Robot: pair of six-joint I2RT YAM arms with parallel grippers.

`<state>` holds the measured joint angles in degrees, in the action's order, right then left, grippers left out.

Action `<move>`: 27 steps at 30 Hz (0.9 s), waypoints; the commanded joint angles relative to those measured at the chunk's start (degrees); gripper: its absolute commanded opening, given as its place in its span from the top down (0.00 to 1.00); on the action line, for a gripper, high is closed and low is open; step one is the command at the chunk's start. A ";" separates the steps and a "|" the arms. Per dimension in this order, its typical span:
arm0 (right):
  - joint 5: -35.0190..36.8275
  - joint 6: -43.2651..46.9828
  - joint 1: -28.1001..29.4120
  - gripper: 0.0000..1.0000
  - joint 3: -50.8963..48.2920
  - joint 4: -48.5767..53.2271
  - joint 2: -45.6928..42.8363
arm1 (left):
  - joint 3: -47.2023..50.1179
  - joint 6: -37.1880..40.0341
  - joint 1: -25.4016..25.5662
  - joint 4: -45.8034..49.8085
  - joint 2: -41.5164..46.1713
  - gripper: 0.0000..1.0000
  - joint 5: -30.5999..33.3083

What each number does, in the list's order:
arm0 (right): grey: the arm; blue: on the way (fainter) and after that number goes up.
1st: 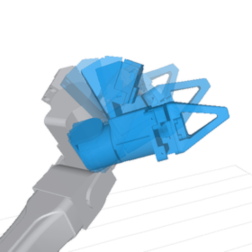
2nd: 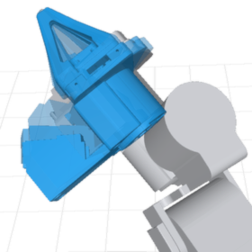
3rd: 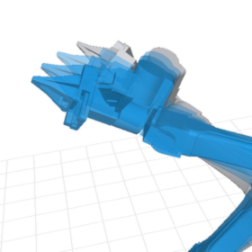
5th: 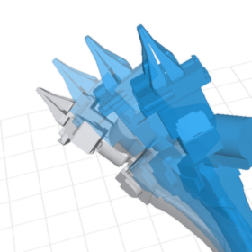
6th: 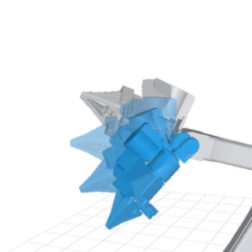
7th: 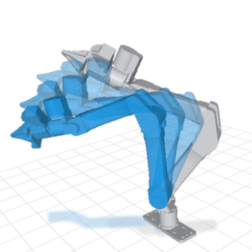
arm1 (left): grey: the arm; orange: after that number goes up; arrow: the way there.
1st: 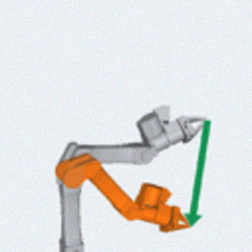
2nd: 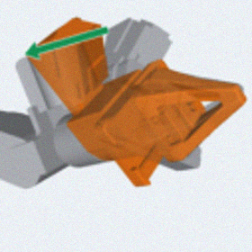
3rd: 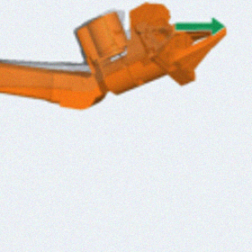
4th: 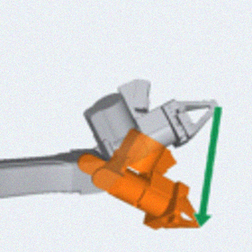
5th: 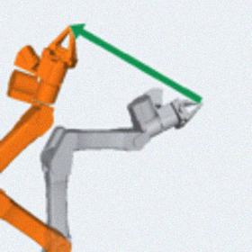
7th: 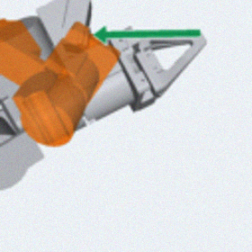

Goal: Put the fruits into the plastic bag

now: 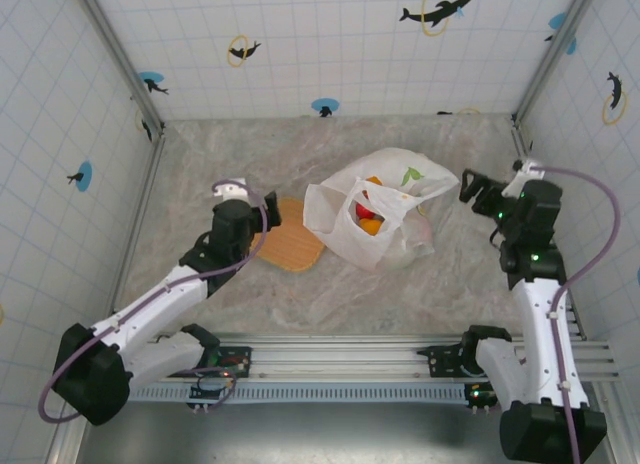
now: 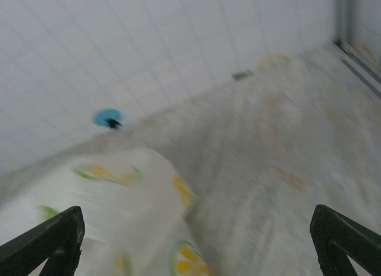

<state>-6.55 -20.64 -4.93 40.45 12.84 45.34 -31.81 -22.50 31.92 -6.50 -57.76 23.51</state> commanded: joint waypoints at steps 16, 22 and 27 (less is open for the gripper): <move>26.55 -2.33 1.94 0.00 -35.79 -32.08 0.02 | 27.35 8.72 -15.70 -31.68 -0.72 0.02 15.52; 27.42 1.53 4.53 0.00 -38.86 -40.77 7.75 | 27.99 14.93 -18.05 -39.75 -6.86 0.02 9.37; 25.20 3.59 5.37 0.00 -39.78 -48.67 14.21 | 30.56 15.25 -22.40 -45.92 -10.68 0.02 4.33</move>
<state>18.41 -19.07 -0.12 2.28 -26.57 57.30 -2.85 -9.69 11.20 -45.19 -66.13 31.90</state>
